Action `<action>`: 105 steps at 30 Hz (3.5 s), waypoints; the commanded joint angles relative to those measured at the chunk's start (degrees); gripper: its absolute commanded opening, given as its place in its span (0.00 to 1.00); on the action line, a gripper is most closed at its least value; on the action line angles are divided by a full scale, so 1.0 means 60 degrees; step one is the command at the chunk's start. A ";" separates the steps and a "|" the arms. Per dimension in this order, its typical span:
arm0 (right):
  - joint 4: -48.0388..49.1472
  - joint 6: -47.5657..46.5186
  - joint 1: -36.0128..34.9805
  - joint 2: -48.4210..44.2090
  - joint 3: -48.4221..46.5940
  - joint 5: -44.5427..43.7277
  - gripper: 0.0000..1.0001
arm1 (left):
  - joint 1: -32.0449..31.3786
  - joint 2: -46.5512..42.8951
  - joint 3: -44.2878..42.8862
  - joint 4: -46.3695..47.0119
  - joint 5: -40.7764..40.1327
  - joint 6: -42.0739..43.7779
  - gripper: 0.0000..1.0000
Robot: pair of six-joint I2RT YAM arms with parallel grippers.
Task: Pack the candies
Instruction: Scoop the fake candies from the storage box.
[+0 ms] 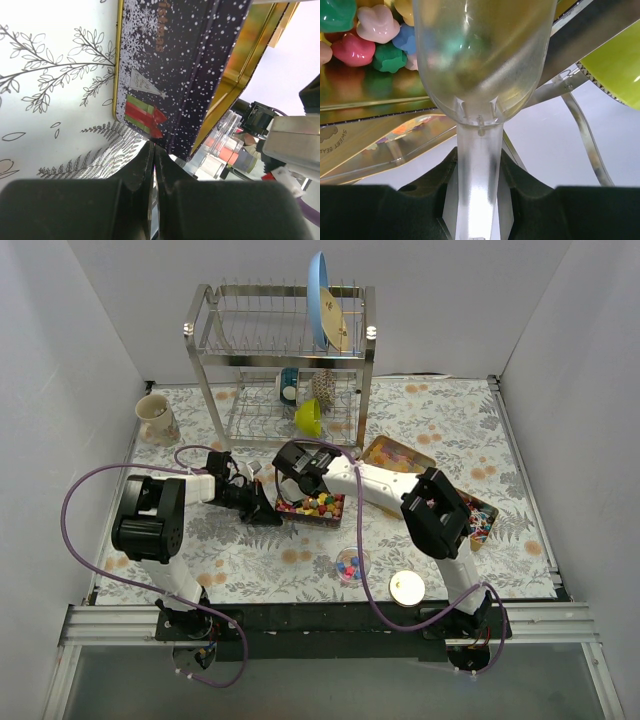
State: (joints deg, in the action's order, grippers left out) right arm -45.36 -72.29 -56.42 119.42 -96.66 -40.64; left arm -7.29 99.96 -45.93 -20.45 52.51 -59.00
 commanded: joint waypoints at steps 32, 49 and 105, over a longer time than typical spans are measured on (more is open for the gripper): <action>-0.1580 -0.1927 -0.0440 0.1294 -0.0794 0.3155 0.01 | -0.0045 0.0098 -0.0416 0.0742 0.1649 -0.0025 0.00; -0.1567 0.1135 0.0102 0.0753 -0.0578 0.7503 0.01 | 0.0116 -0.0268 -0.0342 0.0172 0.1458 0.0443 0.02; 0.1467 0.5485 0.1962 -0.2031 0.2194 0.8005 0.01 | 0.1772 -0.2012 -0.2803 -0.4546 0.1063 0.3608 0.13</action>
State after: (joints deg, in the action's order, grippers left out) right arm -37.34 -42.76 -45.06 110.08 -81.97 8.88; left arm 2.92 87.99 -60.88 -46.85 57.49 -38.09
